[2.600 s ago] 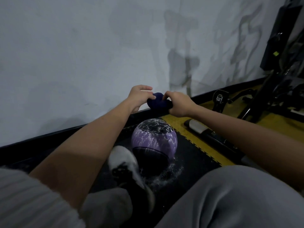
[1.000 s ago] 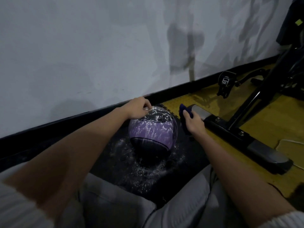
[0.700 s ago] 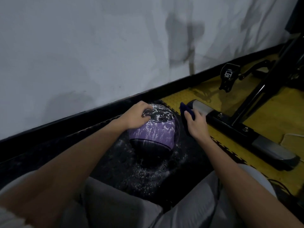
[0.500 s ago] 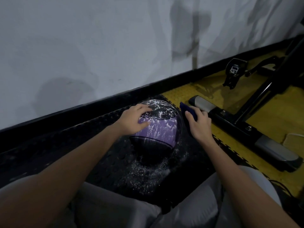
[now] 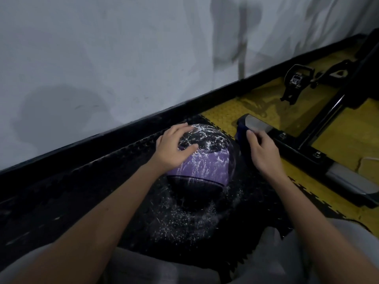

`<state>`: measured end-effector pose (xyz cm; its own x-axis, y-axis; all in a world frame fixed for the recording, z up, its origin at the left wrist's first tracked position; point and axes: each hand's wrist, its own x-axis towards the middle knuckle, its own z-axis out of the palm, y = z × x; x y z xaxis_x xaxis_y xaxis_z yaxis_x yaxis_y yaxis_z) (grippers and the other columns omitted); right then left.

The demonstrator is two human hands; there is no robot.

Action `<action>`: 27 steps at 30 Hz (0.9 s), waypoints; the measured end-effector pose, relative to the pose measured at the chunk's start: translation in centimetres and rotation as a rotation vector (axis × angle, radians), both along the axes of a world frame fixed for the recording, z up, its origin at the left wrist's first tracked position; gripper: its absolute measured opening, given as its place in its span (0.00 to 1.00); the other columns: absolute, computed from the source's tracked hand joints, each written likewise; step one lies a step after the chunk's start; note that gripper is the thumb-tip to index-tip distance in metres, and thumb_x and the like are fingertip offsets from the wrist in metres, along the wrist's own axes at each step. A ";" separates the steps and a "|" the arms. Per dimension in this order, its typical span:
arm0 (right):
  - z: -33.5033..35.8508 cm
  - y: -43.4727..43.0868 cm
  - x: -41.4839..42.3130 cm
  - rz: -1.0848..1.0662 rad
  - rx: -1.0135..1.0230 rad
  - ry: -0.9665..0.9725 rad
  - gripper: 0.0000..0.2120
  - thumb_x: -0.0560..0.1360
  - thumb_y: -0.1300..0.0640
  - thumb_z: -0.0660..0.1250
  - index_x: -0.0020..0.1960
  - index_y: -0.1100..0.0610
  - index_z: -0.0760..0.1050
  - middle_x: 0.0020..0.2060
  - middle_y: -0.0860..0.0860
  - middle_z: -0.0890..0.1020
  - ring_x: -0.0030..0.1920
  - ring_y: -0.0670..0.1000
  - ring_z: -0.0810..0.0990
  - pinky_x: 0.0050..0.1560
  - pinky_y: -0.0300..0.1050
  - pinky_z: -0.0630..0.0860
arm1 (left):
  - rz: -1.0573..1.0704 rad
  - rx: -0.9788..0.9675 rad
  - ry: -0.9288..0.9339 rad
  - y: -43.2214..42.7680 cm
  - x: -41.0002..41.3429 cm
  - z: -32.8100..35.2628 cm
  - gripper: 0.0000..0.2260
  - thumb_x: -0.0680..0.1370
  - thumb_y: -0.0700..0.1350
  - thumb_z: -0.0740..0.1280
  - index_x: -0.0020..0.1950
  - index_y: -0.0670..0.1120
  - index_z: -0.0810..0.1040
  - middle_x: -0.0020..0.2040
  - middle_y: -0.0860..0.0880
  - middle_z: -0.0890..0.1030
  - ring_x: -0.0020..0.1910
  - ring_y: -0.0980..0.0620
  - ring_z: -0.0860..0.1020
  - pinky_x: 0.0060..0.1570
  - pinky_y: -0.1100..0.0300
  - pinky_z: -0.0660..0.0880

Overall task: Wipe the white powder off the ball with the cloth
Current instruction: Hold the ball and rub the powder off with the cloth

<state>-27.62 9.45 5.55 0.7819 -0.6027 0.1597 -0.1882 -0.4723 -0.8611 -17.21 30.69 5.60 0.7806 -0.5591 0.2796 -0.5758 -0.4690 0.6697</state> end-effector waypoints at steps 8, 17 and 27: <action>-2.1 0.3 -1.6 0.110 0.033 0.017 0.08 0.79 0.47 0.59 0.53 0.50 0.71 0.51 0.54 0.69 0.51 0.51 0.71 0.49 0.42 0.67 | 0.004 -0.040 -0.112 0.0 -0.5 -1.4 0.28 0.68 0.65 0.60 0.65 0.55 0.72 0.67 0.56 0.68 0.69 0.52 0.65 0.68 0.38 0.57; 1.8 1.1 -1.5 0.028 -0.032 -0.093 0.03 0.77 0.51 0.62 0.44 0.45 0.71 0.42 0.49 0.77 0.47 0.55 0.77 0.47 0.52 0.74 | -0.063 0.060 -0.245 -1.0 -0.8 -0.6 0.32 0.68 0.67 0.57 0.67 0.53 0.71 0.71 0.54 0.65 0.71 0.55 0.58 0.67 0.52 0.46; 2.3 2.7 -0.1 0.114 -0.051 -0.003 0.09 0.78 0.49 0.60 0.47 0.54 0.71 0.43 0.53 0.77 0.42 0.52 0.76 0.43 0.49 0.73 | 0.013 0.091 -0.250 0.8 -0.3 0.0 0.31 0.67 0.67 0.59 0.67 0.54 0.71 0.70 0.54 0.68 0.72 0.50 0.62 0.69 0.39 0.56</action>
<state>-27.70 12.15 7.85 0.8441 -0.5014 0.1899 -0.1287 -0.5333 -0.8361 -17.51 31.46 5.55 0.7006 -0.5814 0.4137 -0.7119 -0.5291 0.4618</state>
